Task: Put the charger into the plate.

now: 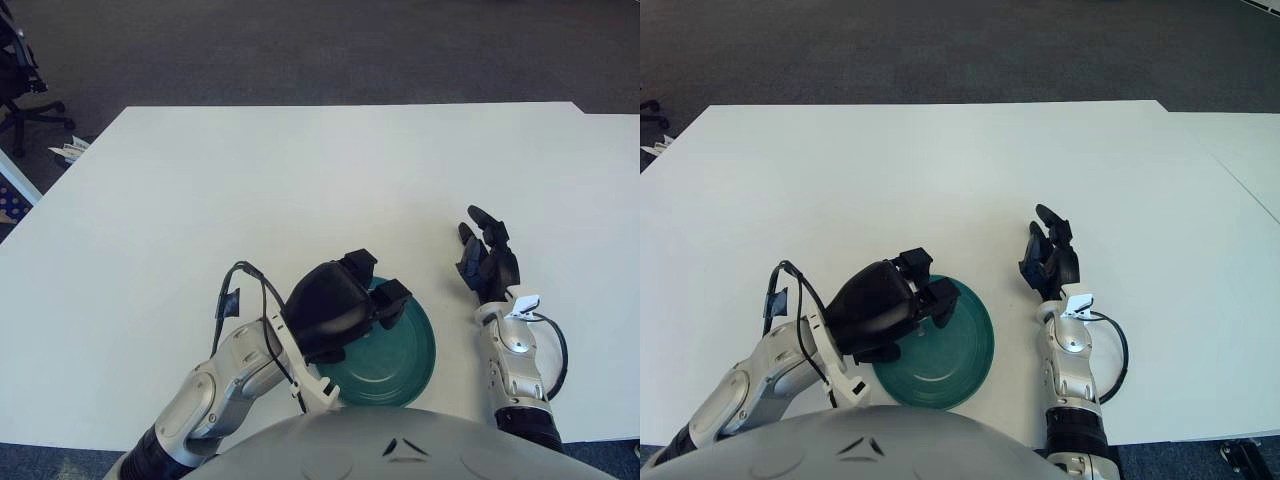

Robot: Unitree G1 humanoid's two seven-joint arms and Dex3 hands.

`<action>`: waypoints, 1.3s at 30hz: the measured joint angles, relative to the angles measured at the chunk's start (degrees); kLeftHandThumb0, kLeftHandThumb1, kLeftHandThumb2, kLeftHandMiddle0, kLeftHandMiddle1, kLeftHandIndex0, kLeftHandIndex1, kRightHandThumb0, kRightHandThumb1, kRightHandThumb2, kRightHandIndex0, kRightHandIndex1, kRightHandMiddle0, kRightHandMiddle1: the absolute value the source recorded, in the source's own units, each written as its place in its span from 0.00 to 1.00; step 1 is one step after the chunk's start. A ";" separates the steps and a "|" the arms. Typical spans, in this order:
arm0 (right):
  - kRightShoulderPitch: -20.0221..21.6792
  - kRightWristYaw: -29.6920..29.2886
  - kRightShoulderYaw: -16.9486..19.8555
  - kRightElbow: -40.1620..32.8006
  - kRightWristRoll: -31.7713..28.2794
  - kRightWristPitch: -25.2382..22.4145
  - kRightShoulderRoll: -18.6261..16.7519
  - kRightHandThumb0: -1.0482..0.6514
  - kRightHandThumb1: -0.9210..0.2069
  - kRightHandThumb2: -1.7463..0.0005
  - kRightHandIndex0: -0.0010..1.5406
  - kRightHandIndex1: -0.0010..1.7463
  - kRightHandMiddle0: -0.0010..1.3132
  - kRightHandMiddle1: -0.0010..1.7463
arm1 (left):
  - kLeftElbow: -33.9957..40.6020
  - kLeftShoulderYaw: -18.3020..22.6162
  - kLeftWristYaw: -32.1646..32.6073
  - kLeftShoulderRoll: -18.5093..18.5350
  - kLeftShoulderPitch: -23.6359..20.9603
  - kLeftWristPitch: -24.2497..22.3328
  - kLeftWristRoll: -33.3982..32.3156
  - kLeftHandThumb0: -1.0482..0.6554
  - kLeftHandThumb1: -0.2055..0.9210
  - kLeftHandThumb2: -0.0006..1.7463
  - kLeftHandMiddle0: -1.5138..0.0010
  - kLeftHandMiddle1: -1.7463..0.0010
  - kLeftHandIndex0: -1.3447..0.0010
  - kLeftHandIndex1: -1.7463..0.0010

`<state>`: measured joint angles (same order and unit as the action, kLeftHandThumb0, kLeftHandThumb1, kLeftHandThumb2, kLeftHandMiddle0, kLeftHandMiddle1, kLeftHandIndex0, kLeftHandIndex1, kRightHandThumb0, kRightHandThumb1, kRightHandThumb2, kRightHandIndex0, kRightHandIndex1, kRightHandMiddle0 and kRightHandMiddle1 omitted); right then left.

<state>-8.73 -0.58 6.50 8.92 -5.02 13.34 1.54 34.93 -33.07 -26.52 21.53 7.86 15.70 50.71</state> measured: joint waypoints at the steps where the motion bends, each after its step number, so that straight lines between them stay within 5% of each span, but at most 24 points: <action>1: 0.00 0.00 -0.10 -0.02 0.00 0.00 -0.04 0.16 0.00 0.50 0.19 0.00 0.00 0.34 | 0.00 -0.09 -0.78 0.09 -0.14 -0.25 -0.62 0.35 0.55 0.68 0.22 0.00 0.60 0.00; 9: -0.06 0.01 -0.33 -0.41 -0.11 -0.48 -0.33 0.16 0.00 0.51 0.19 0.00 0.00 0.34 | -0.01 -1.35 -7.57 -0.02 -0.50 -4.01 -6.33 0.36 0.60 0.64 0.24 0.00 0.63 0.00; 23: -0.14 -0.43 -0.68 -1.52 -0.09 -2.01 -1.02 0.17 0.00 0.51 0.18 0.00 0.00 0.34 | -1.83 -3.44 -11.57 -0.44 -3.20 -5.02 -13.16 0.36 0.65 0.49 0.28 0.00 0.52 0.16; 25: -0.13 -0.64 -0.72 -1.61 -0.09 -2.17 -1.09 0.17 0.00 0.50 0.18 0.00 0.00 0.34 | -1.71 -3.30 -11.66 -0.32 -3.26 -5.02 -14.02 0.38 0.75 0.42 0.34 0.00 0.60 0.12; 27: -0.12 -0.75 -0.76 -1.63 -0.06 -2.23 -1.13 0.17 0.00 0.50 0.18 0.00 0.00 0.34 | -1.35 -2.99 -11.49 -0.28 -3.08 -5.01 -14.40 0.26 0.87 0.34 0.46 0.00 0.70 0.14; 29: -0.08 -0.86 -0.81 -1.63 0.00 -2.26 -1.15 0.17 0.00 0.50 0.17 0.00 0.00 0.34 | -1.10 -2.66 -10.78 -0.33 -2.69 -5.02 -14.43 0.17 0.95 0.31 0.68 0.00 0.81 0.15; 32: 0.02 -1.24 -0.94 -1.58 0.09 -2.29 -1.17 0.16 0.00 0.51 0.17 0.00 0.00 0.34 | -0.87 -2.22 -9.70 -0.45 -1.85 -5.07 -14.30 0.08 0.98 0.36 0.83 0.17 0.93 0.22; 36: 0.28 -1.54 -1.16 -1.41 0.37 -2.40 -1.17 0.16 0.00 0.51 0.17 0.00 0.00 0.34 | -0.57 -1.75 -8.11 -0.54 -1.10 -5.06 -13.44 0.04 1.00 0.41 0.83 0.46 0.98 0.40; 39: 0.52 -1.83 -1.37 -1.32 0.69 -2.63 -1.17 0.16 0.00 0.51 0.18 0.00 0.00 0.34 | -0.37 -1.51 -6.45 -0.60 -0.86 -4.78 -12.22 0.03 1.00 0.44 0.81 0.59 0.99 0.45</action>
<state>-8.21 -2.41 5.13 7.59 -4.32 10.71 0.37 34.55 -34.59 -32.97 20.92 7.00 10.92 38.49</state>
